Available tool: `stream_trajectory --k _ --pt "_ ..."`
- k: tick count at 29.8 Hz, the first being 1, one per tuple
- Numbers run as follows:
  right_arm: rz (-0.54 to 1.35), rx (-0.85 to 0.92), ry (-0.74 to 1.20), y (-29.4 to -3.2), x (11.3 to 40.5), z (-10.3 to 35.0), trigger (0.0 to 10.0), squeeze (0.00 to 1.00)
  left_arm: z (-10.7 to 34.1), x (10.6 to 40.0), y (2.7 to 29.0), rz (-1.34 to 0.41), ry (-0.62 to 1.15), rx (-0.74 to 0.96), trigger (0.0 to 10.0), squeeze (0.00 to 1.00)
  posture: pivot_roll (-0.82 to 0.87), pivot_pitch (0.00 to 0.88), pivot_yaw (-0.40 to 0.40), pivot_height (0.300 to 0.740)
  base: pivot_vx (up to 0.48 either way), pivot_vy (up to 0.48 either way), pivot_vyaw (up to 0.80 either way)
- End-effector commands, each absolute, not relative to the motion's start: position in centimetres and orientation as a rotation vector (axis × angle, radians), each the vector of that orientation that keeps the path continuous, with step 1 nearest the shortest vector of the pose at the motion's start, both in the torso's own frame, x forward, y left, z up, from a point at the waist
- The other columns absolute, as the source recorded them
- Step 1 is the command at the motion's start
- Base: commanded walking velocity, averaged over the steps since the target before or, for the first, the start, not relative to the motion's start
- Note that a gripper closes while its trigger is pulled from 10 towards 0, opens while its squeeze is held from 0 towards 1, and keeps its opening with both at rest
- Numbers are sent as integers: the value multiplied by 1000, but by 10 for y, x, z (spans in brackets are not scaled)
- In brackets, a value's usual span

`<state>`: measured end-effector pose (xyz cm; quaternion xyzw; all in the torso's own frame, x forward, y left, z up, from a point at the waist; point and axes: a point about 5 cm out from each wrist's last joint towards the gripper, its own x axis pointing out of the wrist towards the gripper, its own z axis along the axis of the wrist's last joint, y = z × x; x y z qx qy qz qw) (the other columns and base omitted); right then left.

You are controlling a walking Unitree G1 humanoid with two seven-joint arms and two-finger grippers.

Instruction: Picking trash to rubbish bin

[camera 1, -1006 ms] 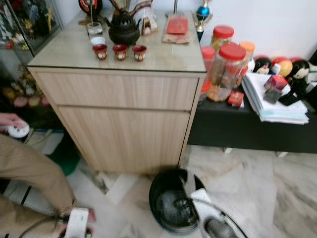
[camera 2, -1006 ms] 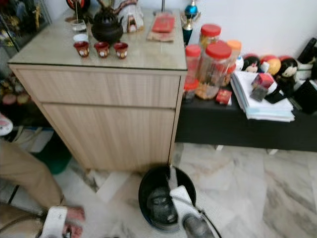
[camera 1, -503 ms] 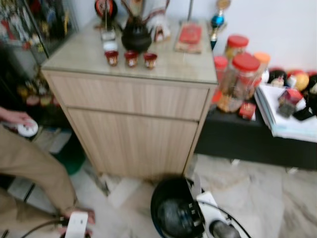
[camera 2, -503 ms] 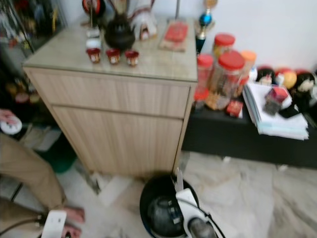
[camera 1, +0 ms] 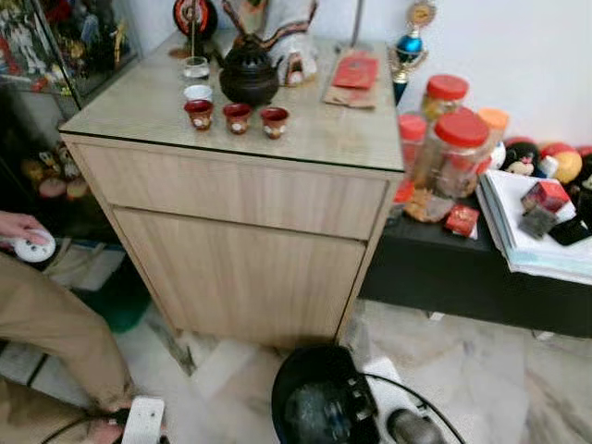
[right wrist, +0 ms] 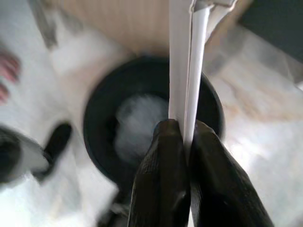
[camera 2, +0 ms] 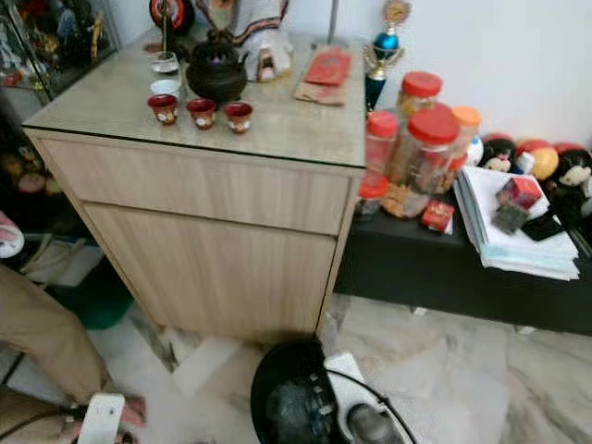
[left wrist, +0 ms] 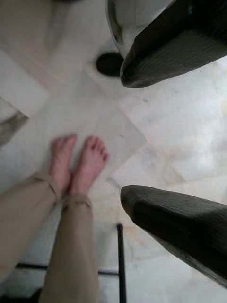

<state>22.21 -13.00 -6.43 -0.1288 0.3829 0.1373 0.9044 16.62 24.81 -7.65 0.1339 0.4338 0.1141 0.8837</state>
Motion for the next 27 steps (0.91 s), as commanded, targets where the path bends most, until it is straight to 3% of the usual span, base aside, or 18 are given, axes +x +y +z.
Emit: stream_trajectory --k 1,6,8,17,21,27 --pt "261 -276 819 -143 216 -68 10000 0 -77 168 242 212 893 260 10000 0 173 124 -40 740 0 0 0" --pt "273 -221 771 -138 228 -60 10000 0 -76 171 241 194 885 270 10000 0 171 117 -40 740 0 0 0" --pt "293 -30 751 -126 238 -53 10000 0 -72 182 236 167 844 275 10000 0 165 114 -38 740 0 0 0" --pt "325 74 684 -112 255 -39 10000 0 -55 217 215 57 706 238 10000 0 179 120 -47 740 0 0 0" --pt "309 156 621 -105 270 -26 10000 0 -38 247 186 -94 592 207 10000 0 178 127 -50 740 0 0 0" --pt "181 245 534 -115 288 -11 10000 0 -26 263 161 -263 513 204 10000 0 180 137 -45 740 0 0 0"
